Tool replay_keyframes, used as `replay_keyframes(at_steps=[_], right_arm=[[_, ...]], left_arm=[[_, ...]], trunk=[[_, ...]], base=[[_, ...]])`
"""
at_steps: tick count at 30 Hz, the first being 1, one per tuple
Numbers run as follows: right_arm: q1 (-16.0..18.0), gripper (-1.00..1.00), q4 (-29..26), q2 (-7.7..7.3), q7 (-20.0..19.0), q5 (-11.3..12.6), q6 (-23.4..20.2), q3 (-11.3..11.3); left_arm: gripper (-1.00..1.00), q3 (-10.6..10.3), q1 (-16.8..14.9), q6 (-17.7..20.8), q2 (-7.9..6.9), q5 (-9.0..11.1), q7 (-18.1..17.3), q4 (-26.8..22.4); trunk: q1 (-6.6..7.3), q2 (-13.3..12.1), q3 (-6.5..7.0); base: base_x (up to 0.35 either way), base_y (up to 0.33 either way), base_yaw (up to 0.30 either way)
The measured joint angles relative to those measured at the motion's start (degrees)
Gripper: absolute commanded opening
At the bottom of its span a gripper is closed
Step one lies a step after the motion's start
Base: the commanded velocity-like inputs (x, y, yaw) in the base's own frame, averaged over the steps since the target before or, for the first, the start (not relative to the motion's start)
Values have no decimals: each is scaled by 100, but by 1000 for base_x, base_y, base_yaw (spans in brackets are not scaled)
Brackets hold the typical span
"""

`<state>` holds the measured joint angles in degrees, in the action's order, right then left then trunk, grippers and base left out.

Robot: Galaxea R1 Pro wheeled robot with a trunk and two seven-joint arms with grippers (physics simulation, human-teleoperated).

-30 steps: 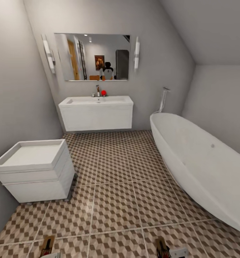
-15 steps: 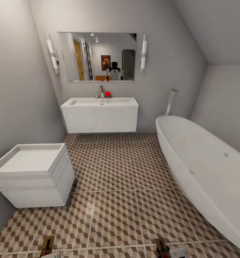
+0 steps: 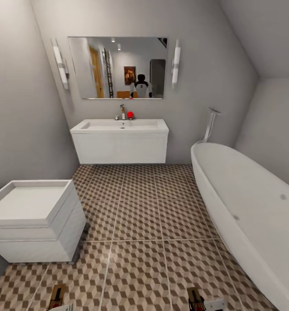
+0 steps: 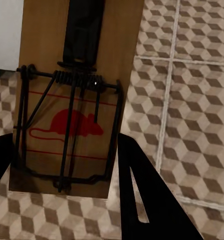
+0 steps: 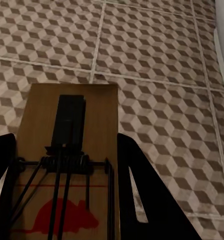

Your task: Take the four mousetraps from the cabinet in the bathroom and place them on the bathroom floor. Make sure all four end up on the same floor surface, and ensure that at least two of them are either under or directly next to the same bathroom sink.

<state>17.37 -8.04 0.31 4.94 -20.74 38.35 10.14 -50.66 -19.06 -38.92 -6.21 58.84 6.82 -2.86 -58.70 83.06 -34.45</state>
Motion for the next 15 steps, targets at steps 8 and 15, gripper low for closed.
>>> replay_keyframes(at_steps=[8, 15], right_arm=[[0, -100, -2, 2, -2, 0, 6, 0], [-1, -100, -2, 2, 0, 0, 0, 0]], left_arm=[[-100, -1, 0, 0, 0, 0, 0, 0], [-100, -1, -1, 1, 0, -1, -4, 3]], trunk=[[0, 0, 0], [0, 0, 0]], base=[[298, -95, 112], [298, -95, 15]])
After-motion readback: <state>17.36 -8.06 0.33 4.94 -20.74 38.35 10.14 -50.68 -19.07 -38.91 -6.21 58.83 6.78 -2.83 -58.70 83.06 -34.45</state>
